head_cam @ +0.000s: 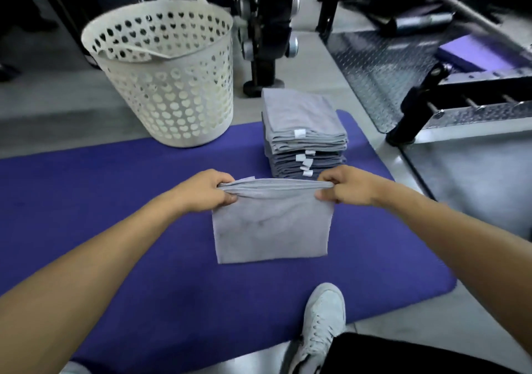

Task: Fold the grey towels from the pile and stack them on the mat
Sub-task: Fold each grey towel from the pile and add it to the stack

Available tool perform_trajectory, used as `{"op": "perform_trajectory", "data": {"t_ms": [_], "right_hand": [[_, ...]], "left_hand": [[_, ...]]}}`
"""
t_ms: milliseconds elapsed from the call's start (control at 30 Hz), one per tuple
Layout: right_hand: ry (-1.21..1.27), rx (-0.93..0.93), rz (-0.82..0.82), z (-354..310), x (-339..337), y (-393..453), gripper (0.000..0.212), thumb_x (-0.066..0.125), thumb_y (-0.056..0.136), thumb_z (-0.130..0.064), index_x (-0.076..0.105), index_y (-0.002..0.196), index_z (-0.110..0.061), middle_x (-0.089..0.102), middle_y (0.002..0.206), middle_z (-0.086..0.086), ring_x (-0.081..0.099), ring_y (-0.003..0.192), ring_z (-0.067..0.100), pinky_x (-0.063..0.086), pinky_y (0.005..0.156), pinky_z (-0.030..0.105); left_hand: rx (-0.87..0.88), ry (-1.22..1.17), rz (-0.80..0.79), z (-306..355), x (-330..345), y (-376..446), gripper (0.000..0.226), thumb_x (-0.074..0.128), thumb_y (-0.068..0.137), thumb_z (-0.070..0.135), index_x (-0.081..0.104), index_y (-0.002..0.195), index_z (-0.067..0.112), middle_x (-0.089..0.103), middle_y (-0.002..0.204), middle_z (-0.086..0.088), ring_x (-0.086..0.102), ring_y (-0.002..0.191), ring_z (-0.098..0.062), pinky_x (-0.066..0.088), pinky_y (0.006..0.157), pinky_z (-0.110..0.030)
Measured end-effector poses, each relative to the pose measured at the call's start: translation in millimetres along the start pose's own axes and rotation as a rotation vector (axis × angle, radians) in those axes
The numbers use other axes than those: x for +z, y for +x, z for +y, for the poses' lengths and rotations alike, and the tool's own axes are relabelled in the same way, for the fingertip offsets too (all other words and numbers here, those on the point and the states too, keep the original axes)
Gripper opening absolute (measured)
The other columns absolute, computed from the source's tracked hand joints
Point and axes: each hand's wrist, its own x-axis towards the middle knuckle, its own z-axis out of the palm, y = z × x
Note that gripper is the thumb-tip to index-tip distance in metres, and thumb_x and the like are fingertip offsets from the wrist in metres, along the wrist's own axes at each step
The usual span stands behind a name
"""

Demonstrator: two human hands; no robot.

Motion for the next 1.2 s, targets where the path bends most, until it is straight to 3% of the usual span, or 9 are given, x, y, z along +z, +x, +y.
{"op": "perform_trajectory", "data": {"t_ms": [100,233,400,467,700,967,1033,1100,1200], "right_hand": [[0.118,0.022,0.078,9.7,-25.6,17.3,0.006,0.065,0.089,-0.013,0.068,0.087,-0.008,0.063,0.078,0.003,0.057,0.072,0.016,0.05,0.071,0.034],[0.084,0.022,0.249,6.3,-72.7,54.9,0.01,0.067,0.083,-0.009,0.069,0.078,-0.017,0.064,0.072,0.0,0.058,0.07,0.016,0.051,0.072,0.034],[0.037,-0.158,0.63,-21.6,-151.1,89.8,0.02,0.064,0.083,-0.001,0.074,0.098,-0.011,0.065,0.085,0.002,0.055,0.084,0.017,0.036,0.067,0.024],[0.005,-0.221,0.734,-26.7,-182.5,106.8,0.023,0.061,0.083,0.0,0.074,0.096,-0.012,0.063,0.08,-0.004,0.055,0.083,0.017,0.031,0.066,0.019],[-0.071,-0.07,0.783,14.9,-242.0,195.0,0.035,0.052,0.075,0.0,0.076,0.089,-0.022,0.071,0.081,0.006,0.063,0.084,0.029,0.052,0.074,0.033],[-0.012,-0.132,0.919,45.9,-250.0,245.8,0.033,0.045,0.071,0.002,0.072,0.079,-0.014,0.067,0.072,0.014,0.059,0.079,0.037,0.055,0.072,0.04],[0.014,-0.143,1.024,40.7,-261.3,251.0,0.04,0.046,0.075,0.002,0.075,0.093,-0.017,0.071,0.086,0.016,0.06,0.092,0.038,0.053,0.084,0.04],[0.045,-0.182,1.156,37.1,-265.1,252.3,0.042,0.049,0.082,0.002,0.072,0.113,-0.013,0.073,0.105,0.015,0.061,0.105,0.033,0.047,0.096,0.034],[0.092,-0.286,1.214,47.0,-238.8,247.8,0.033,0.053,0.088,0.002,0.068,0.115,-0.009,0.072,0.102,0.01,0.063,0.094,0.027,0.044,0.087,0.03]], "left_hand": [[-0.007,-0.014,0.04,23.4,-13.6,31.2,0.008,0.063,0.09,0.016,0.069,0.096,0.017,0.069,0.082,-0.006,0.059,0.073,-0.015,0.045,0.07,-0.027],[0.017,0.007,0.2,58.9,-45.1,77.6,0.01,0.062,0.087,0.006,0.066,0.085,0.014,0.059,0.065,0.0,0.052,0.061,-0.016,0.039,0.057,-0.024],[0.2,0.08,0.524,107.2,-111.1,132.0,0.018,0.06,0.086,0.003,0.066,0.087,0.021,0.063,0.078,0.005,0.053,0.072,-0.01,0.037,0.058,-0.016],[0.276,0.097,0.591,122.7,-135.0,160.6,0.024,0.058,0.086,0.003,0.066,0.093,0.024,0.066,0.085,0.005,0.057,0.079,-0.013,0.041,0.067,-0.022],[0.277,0.174,0.642,142.2,-150.9,288.3,0.031,0.055,0.086,-0.001,0.071,0.099,0.023,0.073,0.096,-0.005,0.064,0.094,-0.027,0.051,0.08,-0.037],[0.359,0.191,0.78,147.4,-156.5,352.9,0.046,0.047,0.08,-0.005,0.074,0.104,0.024,0.074,0.096,-0.004,0.064,0.093,-0.025,0.034,0.066,-0.022],[0.397,0.226,0.858,147.1,-155.9,355.0,0.051,0.046,0.078,-0.007,0.073,0.111,0.021,0.074,0.101,-0.006,0.065,0.097,-0.026,0.039,0.071,-0.024],[0.513,0.266,0.935,140.5,-148.2,353.6,0.058,0.046,0.074,-0.012,0.07,0.12,0.012,0.071,0.117,-0.009,0.064,0.11,-0.027,0.043,0.091,-0.023],[0.576,0.27,1.029,121.6,-130.4,349.3,0.07,0.04,0.067,-0.02,0.064,0.128,0.005,0.063,0.132,-0.011,0.052,0.131,-0.027,0.033,0.113,-0.026]]}}
